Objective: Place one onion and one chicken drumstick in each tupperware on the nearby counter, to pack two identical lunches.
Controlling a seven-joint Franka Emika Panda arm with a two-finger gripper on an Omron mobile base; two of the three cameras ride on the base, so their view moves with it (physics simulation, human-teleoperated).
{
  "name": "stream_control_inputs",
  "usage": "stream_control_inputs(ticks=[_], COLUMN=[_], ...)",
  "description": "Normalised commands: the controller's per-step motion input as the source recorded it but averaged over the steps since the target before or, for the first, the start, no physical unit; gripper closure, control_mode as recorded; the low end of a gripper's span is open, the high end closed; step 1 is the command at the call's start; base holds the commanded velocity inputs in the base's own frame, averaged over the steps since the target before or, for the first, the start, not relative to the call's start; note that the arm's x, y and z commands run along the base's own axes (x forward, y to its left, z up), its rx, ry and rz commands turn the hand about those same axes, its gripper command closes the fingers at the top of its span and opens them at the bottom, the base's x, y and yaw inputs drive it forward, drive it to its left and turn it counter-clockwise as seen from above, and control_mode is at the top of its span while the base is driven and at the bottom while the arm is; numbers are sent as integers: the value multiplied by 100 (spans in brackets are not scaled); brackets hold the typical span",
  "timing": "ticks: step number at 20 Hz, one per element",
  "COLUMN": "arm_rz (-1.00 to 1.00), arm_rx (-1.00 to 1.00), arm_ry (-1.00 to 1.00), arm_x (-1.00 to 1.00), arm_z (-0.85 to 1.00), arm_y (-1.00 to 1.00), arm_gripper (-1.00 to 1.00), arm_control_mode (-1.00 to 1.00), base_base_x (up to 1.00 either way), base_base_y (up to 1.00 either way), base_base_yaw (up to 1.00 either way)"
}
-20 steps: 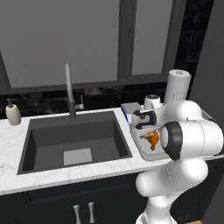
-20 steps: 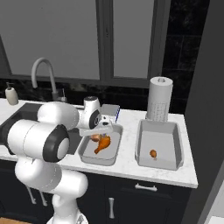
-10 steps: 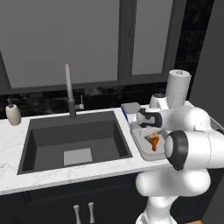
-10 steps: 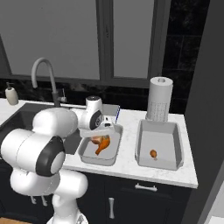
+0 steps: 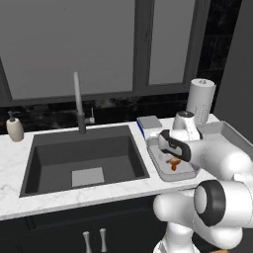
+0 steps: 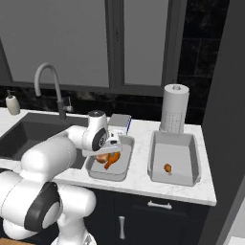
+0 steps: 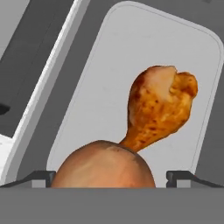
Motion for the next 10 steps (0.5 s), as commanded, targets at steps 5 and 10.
stream_control_inputs(ticks=[5, 10], arm_rz=[5, 7], arm_rx=[3, 5], arm_ry=[-3, -11], arm_x=[12, 20], arm_z=[-9, -1], arm_y=[9, 0], arm_gripper=[-100, -100], arm_control_mode=[-100, -100], base_base_x=[0, 0], base_base_y=[0, 0], base_base_yaw=[0, 0])
